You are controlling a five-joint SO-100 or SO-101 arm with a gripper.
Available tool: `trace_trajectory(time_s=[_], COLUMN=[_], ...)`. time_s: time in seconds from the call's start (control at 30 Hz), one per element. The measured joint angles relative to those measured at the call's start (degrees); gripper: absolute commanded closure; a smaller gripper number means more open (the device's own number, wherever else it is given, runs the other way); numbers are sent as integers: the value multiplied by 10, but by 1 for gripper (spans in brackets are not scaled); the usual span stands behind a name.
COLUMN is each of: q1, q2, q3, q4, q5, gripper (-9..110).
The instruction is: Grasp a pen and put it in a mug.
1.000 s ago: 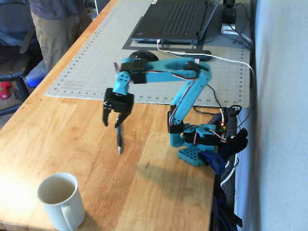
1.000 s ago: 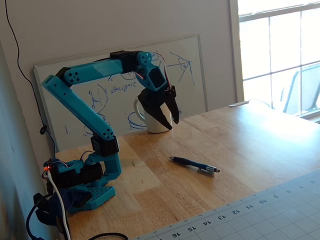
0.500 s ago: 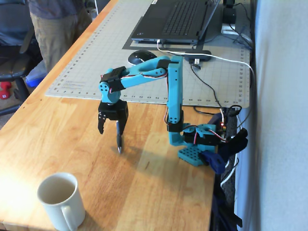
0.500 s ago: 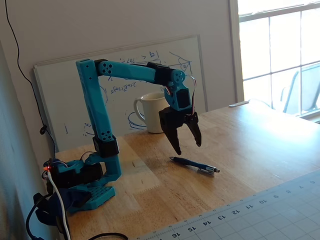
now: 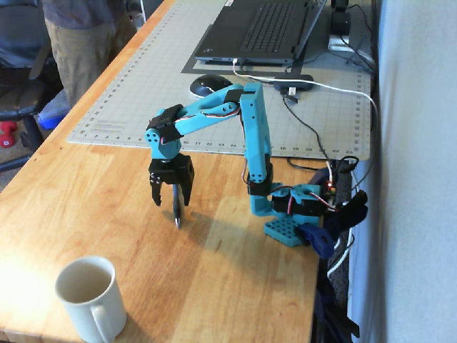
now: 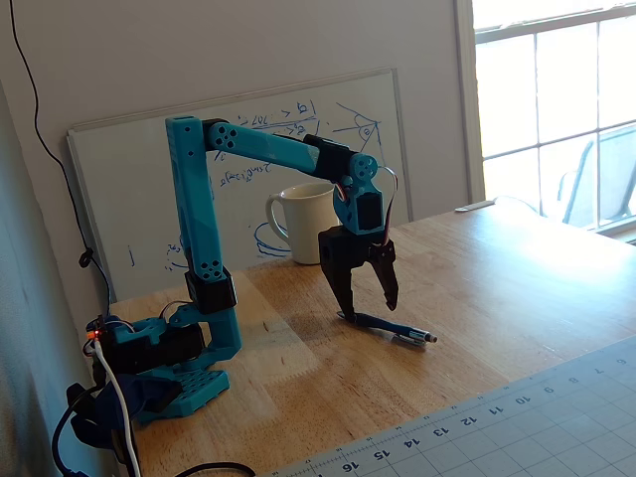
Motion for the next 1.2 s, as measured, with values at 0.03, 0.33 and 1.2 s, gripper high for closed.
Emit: trace_trajectory(time_s=[0.03, 0.33, 1.2], q1=[0, 0, -1], q2=[-2, -9, -26], q3=[0, 0, -5], q4=[0, -2, -2], q5=[0, 0, -2], gripper=[75, 75, 99])
